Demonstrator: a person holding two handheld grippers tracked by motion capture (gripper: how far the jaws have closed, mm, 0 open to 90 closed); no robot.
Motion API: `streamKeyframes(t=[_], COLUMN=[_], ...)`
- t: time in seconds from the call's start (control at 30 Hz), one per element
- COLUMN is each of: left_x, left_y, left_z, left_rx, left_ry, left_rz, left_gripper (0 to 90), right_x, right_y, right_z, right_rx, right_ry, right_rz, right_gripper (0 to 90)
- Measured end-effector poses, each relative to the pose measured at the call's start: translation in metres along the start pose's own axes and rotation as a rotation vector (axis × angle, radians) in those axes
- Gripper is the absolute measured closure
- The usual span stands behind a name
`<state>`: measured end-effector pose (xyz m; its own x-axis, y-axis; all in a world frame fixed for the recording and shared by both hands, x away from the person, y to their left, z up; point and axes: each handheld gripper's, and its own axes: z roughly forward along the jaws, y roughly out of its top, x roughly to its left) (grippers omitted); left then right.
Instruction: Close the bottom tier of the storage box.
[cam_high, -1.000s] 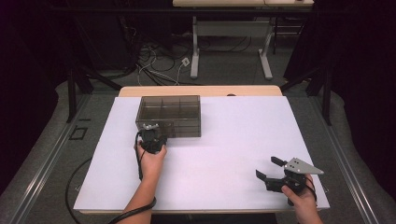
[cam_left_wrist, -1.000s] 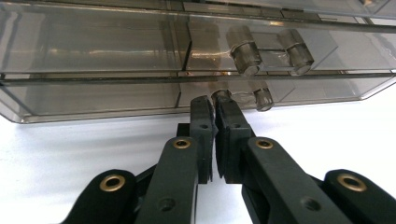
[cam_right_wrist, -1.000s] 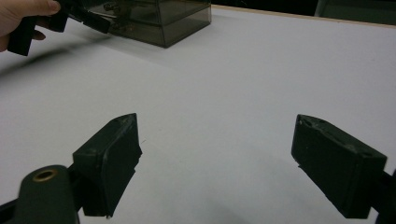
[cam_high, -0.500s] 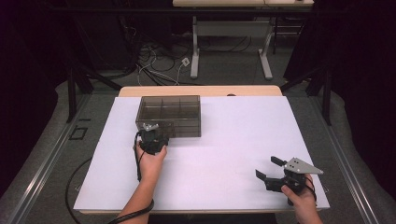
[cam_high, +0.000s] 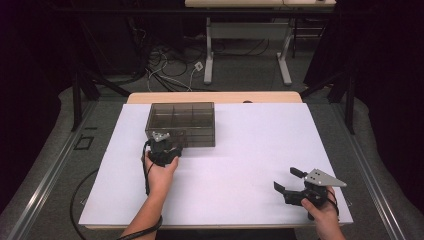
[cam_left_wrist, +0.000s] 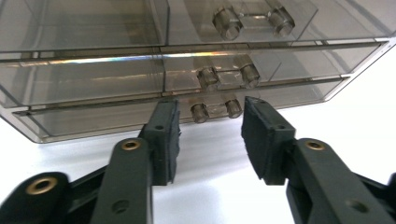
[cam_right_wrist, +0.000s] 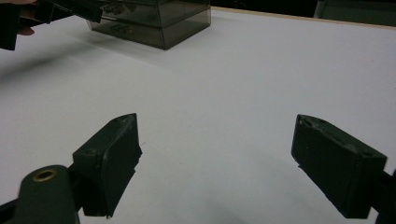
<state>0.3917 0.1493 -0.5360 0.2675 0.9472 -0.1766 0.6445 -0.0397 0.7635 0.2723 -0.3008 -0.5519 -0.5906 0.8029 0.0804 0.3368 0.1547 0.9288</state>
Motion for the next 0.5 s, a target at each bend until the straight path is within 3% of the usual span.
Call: streamKeyframes(t=[0.2,0.5], left_x=[-0.001,-0.001], left_y=[0.001,0.005], left_z=[-0.004,-0.016], left_rx=[-0.025,-0.061], left_ry=[0.017,-0.020], left_rz=[0.031,0.064], left_gripper=[46.2,36.8], right_x=[0.000,-0.002], right_y=[0.000,0.000], right_z=[-0.001,-0.001], right_rx=[0.007,0.008], right_ry=[-0.001,0.002], right_rz=[-0.002,0.005], right_gripper=[14.8,14.7])
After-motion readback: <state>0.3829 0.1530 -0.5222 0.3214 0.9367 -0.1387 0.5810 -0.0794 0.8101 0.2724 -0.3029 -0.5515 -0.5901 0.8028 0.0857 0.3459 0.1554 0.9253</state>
